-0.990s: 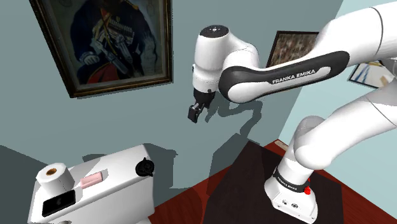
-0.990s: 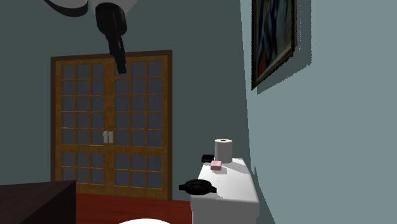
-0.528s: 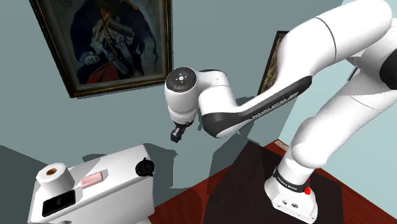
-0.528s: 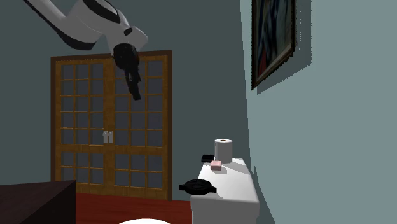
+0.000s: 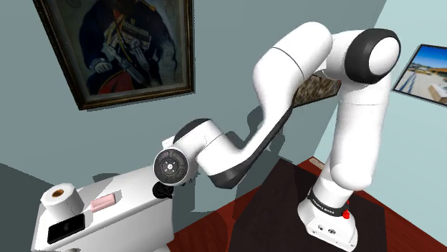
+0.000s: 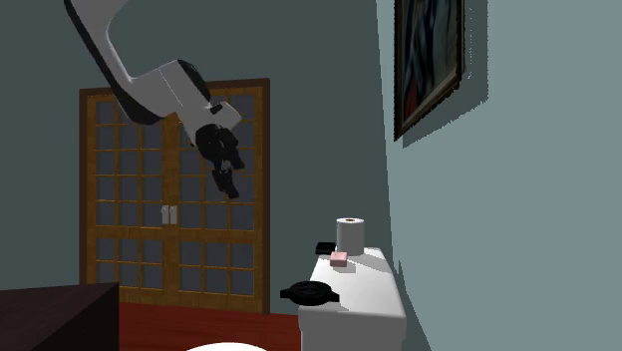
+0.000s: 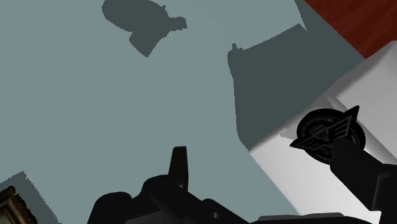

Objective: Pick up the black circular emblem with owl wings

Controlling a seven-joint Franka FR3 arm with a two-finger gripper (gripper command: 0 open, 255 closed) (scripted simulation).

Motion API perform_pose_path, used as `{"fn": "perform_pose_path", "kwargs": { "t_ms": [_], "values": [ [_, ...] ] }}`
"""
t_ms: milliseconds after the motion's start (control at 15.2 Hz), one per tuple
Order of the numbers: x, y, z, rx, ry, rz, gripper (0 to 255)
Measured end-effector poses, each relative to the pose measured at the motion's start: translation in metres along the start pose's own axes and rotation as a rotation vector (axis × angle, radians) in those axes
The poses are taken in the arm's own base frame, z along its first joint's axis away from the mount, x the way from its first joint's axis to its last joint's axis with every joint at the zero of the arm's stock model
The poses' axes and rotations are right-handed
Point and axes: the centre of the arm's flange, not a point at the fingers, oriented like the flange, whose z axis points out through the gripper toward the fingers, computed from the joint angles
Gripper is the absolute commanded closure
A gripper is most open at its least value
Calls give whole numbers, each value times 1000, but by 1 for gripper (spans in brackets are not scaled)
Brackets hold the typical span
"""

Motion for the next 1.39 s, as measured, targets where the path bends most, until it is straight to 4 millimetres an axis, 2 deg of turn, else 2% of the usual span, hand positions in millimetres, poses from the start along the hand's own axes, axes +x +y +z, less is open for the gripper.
{"fn": "perform_pose_path", "kwargs": {
  "t_ms": [264,924,1188,1386],
  "values": [
    [7,-61,24,-117,55,-69,0],
    [19,-195,126,-412,187,-247,0],
    [23,-239,179,-529,240,-318,0],
    [19,-254,197,-565,257,-340,0]
  ]
}}
